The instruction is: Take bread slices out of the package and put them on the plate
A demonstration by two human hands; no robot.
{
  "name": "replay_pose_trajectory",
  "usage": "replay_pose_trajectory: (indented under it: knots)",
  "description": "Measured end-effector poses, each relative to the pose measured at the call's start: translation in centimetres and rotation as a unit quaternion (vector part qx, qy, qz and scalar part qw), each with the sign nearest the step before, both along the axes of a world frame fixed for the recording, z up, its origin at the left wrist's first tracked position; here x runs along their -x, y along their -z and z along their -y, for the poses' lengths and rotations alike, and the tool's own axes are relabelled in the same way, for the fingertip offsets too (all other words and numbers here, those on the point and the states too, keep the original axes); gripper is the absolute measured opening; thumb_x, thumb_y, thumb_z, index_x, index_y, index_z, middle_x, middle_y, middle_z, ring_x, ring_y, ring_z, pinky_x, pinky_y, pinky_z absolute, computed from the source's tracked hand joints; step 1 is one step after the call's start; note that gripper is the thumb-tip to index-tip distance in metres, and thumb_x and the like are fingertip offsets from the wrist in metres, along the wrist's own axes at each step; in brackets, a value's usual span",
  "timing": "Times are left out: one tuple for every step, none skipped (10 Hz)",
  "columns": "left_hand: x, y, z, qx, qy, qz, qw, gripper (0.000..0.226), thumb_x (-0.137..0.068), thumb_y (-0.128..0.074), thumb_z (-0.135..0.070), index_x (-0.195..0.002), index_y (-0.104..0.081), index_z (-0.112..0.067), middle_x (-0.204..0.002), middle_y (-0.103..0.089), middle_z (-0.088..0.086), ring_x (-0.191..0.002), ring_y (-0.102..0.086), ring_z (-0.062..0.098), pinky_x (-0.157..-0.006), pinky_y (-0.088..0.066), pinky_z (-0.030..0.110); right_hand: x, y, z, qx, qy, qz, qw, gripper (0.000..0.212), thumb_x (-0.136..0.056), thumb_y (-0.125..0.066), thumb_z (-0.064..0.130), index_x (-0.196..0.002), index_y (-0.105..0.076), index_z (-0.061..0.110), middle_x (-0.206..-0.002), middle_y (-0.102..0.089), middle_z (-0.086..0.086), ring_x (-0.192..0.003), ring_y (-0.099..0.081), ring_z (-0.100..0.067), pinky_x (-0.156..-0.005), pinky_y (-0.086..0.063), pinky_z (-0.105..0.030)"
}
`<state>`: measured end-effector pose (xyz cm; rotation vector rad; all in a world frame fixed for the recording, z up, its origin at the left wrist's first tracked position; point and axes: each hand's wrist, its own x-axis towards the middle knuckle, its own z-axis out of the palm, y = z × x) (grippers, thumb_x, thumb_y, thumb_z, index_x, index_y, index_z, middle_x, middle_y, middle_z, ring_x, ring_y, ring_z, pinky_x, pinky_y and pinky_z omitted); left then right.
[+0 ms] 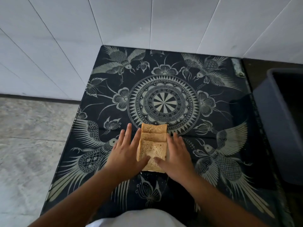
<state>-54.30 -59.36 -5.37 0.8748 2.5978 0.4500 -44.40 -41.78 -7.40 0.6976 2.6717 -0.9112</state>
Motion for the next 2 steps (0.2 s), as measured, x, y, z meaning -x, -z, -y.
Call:
replay_pose_trajectory:
  knots:
    - [-0.1,-1.1,0.7,0.037,0.014,-0.061,0.997,0.099,-0.078,-0.032,-0.083,-0.151,0.014,-0.034,-0.160,0.026,0.006,-0.144,0.021,0.030,-0.115,-0.012,0.057,-0.7,-1.3,0.3,-0.118,-0.051,0.000,0.992,0.111,-0.070,-0.032,0.090,-0.152,0.014,0.030,-0.162,0.021,-0.002,-0.146,0.023,-0.023,-0.118,-0.007,-0.056]
    - [-1.0,-1.9,1.9,0.046,0.019,-0.068,0.996,0.103,-0.072,-0.027,-0.089,-0.150,0.018,-0.038,-0.159,0.029,0.004,-0.144,0.022,0.032,-0.113,-0.013,0.061,-1.7,-2.5,1.0,-0.179,-0.065,-0.004,0.982,0.113,-0.067,-0.021,0.096,-0.152,0.015,0.030,-0.158,0.026,-0.001,-0.144,0.027,-0.027,-0.116,-0.006,-0.058]
